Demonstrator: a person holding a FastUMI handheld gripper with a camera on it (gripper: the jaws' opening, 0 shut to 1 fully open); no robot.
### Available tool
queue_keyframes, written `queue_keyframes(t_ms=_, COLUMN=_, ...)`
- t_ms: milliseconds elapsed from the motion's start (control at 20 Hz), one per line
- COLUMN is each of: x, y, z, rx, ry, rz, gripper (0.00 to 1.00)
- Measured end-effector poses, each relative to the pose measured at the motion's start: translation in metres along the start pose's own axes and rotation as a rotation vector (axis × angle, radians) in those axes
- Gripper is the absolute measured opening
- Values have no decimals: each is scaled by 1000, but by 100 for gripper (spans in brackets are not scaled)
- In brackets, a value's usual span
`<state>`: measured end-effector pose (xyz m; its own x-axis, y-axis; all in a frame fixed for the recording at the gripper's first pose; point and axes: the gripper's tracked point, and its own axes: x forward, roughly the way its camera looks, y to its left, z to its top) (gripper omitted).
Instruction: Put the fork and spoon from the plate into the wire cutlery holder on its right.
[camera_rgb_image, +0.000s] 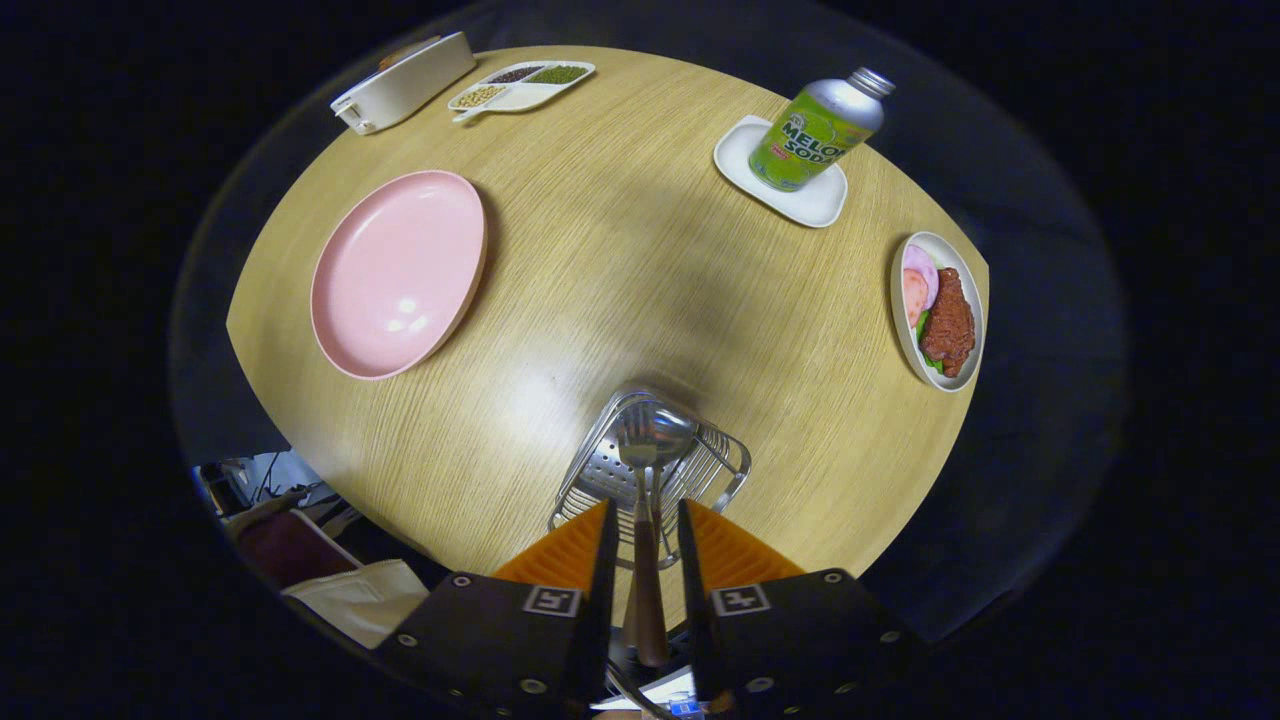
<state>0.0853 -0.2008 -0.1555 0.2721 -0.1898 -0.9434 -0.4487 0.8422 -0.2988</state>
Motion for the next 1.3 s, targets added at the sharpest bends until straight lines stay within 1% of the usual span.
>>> queue_keyframes(t_ms=50, x=0, y=-8, z=1, rx=-5, ry=-22, rz=-28, gripper=57)
queue_keyframes(t_ms=100, x=-4, y=-12, z=3, rx=8, ry=-50, rz=-36, gripper=81)
queue_keyframes(t_ms=150, x=-10, y=-10, z=5, rx=38, ry=-84, rz=-27, gripper=99)
queue_keyframes(t_ms=200, x=-17, y=-8, z=9, rx=70, ry=-124, rz=-15, gripper=100)
queue_keyframes(t_ms=350, x=-42, y=-1, z=23, rx=153, ry=-258, rz=22, gripper=100)
queue_keyframes(t_ms=600, x=-89, y=6, z=42, rx=286, ry=-499, rz=50, gripper=100)
queue_keyframes(t_ms=700, x=-106, y=4, z=47, rx=322, ry=-586, rz=30, gripper=100)
queue_keyframes(t_ms=900, x=-138, y=0, z=43, rx=398, ry=-754, rz=-58, gripper=100)
queue_keyframes(t_ms=1000, x=-156, y=5, z=42, rx=438, ry=-845, rz=-69, gripper=100)
queue_keyframes(t_ms=1150, x=-172, y=8, z=29, rx=477, ry=-944, rz=-124, gripper=100)
queue_keyframes(t_ms=1300, x=-190, y=25, z=23, rx=549, ry=-1055, rz=-122, gripper=100)
